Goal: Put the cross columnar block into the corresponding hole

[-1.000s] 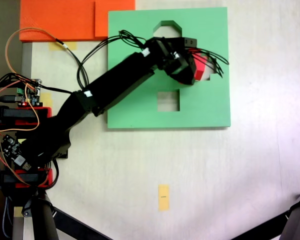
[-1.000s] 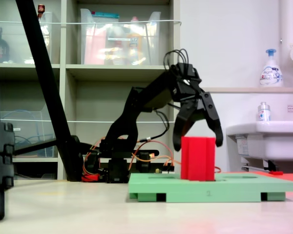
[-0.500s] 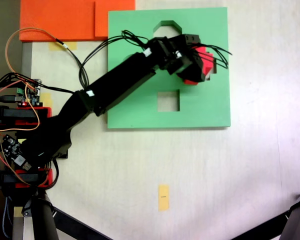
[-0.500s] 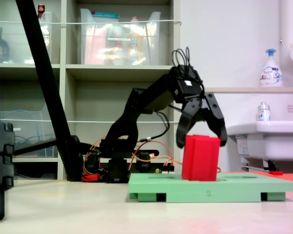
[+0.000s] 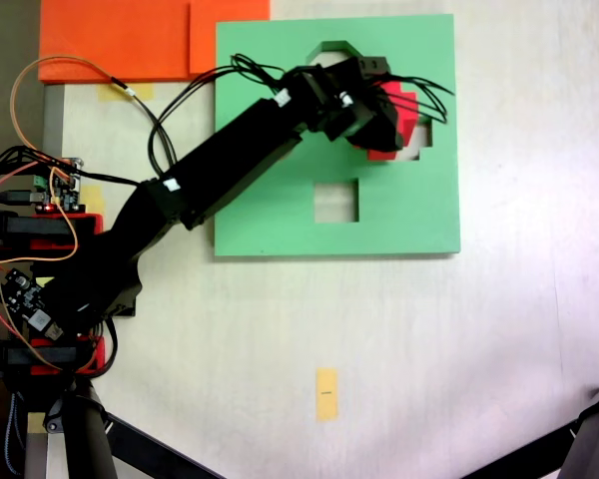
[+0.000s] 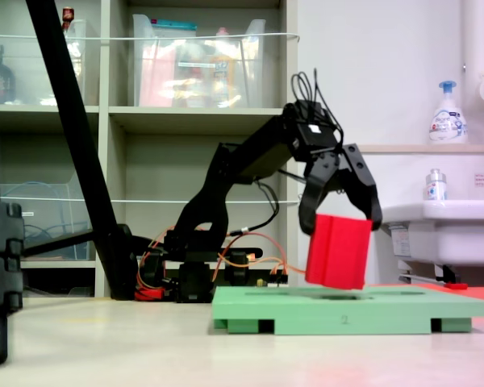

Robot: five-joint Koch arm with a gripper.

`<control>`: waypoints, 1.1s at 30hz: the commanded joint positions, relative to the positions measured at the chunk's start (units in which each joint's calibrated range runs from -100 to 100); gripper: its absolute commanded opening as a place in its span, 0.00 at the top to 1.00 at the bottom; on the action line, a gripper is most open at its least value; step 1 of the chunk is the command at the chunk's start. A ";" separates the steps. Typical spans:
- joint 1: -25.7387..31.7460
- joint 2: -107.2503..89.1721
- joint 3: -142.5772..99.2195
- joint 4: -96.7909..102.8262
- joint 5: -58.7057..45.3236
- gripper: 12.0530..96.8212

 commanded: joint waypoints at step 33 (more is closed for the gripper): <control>-0.39 5.13 2.27 15.77 -1.95 0.60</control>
